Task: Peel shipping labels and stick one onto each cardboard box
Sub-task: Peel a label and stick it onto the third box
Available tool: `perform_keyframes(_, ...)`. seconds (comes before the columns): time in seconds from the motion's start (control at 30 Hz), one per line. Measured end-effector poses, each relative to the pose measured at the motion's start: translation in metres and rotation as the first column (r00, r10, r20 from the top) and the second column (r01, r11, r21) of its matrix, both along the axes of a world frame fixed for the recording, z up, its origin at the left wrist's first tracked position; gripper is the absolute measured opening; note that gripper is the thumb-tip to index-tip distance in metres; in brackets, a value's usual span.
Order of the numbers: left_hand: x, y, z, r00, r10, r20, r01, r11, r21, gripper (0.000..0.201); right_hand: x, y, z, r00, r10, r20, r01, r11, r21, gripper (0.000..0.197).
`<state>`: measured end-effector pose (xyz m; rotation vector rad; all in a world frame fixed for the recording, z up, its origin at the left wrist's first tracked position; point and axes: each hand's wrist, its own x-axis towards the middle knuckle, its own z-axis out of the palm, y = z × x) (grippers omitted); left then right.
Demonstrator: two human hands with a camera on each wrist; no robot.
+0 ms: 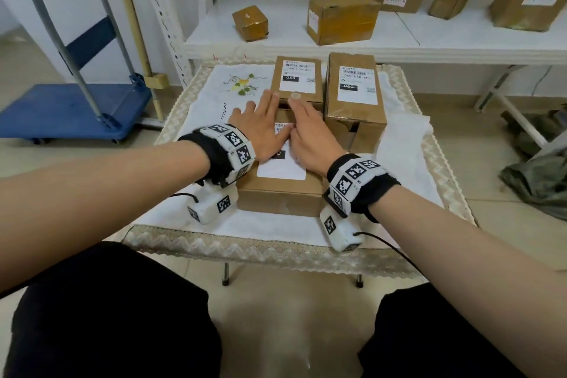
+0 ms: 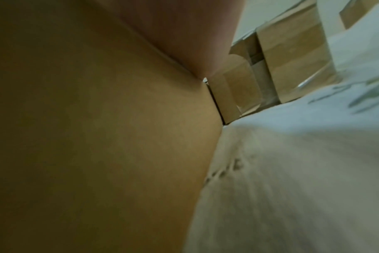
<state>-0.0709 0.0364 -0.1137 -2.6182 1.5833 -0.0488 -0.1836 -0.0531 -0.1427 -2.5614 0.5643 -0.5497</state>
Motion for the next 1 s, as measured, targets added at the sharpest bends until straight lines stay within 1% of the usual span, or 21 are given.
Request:
perform_keyframes(0.2,0.014,-0.006,-0.005,1.0,0.002,-0.013,-0.002,0.999,-0.05,0.08,0.0,0.001,0.0,1.0,-0.002,0.016,0.002,1.0,-0.002,0.054)
perform_keyframes(0.33,0.019,-0.006,-0.007,0.998,0.029,-0.051,-0.032,0.997,-0.068,0.076,0.0,0.003,0.0,0.999,-0.013,0.036,0.014,1.0,-0.008,0.054)
perform_keyframes(0.43,0.021,-0.004,-0.007,0.992,0.07,-0.104,-0.079,0.994,-0.082,0.072,-0.001,0.004,0.001,0.999,-0.013,0.029,0.013,1.0,0.002,0.055)
perform_keyframes(0.57,0.027,0.001,-0.01,0.973,0.142,-0.183,-0.16,0.983,-0.09,0.072,-0.002,0.005,0.002,0.999,-0.018,0.032,0.018,1.0,0.017,0.055)
perform_keyframes(0.63,0.031,0.005,-0.006,0.96,0.166,-0.226,-0.186,0.98,-0.069,0.074,-0.003,0.006,0.003,0.999,-0.019,0.039,0.018,0.999,0.033,0.055)
perform_keyframes(0.7,0.036,0.01,0.005,0.953,0.159,-0.257,-0.182,0.981,-0.066,0.076,-0.003,0.006,0.004,0.998,-0.024,0.051,0.021,0.999,0.047,0.054)
perform_keyframes(0.73,0.038,0.011,0.012,0.959,0.134,-0.249,-0.161,0.983,-0.09,0.077,-0.003,0.007,0.003,0.998,-0.028,0.059,0.024,0.998,0.054,0.054)
perform_keyframes(0.8,0.04,0.012,0.032,0.986,0.036,-0.16,-0.07,0.975,-0.212,0.071,-0.003,0.007,0.003,0.996,-0.034,0.078,0.028,0.996,0.08,0.053)
perform_keyframes(0.87,0.032,0.009,0.051,0.994,-0.107,-0.014,0.096,0.939,-0.331,0.048,-0.003,0.007,0.002,0.991,-0.045,0.123,0.031,0.993,0.11,0.051)
perform_keyframes(0.9,0.025,0.006,0.057,0.986,-0.164,0.036,0.166,0.926,-0.338,0.037,-0.002,0.008,0.002,0.987,-0.051,0.152,0.033,0.992,0.12,0.051)
perform_keyframes(0.93,0.018,0.002,0.061,0.976,-0.198,0.086,0.215,0.928,-0.303,0.03,-0.002,0.007,0.001,0.982,-0.057,0.179,0.035,0.991,0.128,0.052)
perform_keyframes(1.0,0.007,-0.008,0.056,0.96,-0.209,0.186,0.237,0.96,-0.146,0.028,-0.003,0.007,0.0,0.973,-0.074,0.217,0.042,0.988,0.147,0.054)
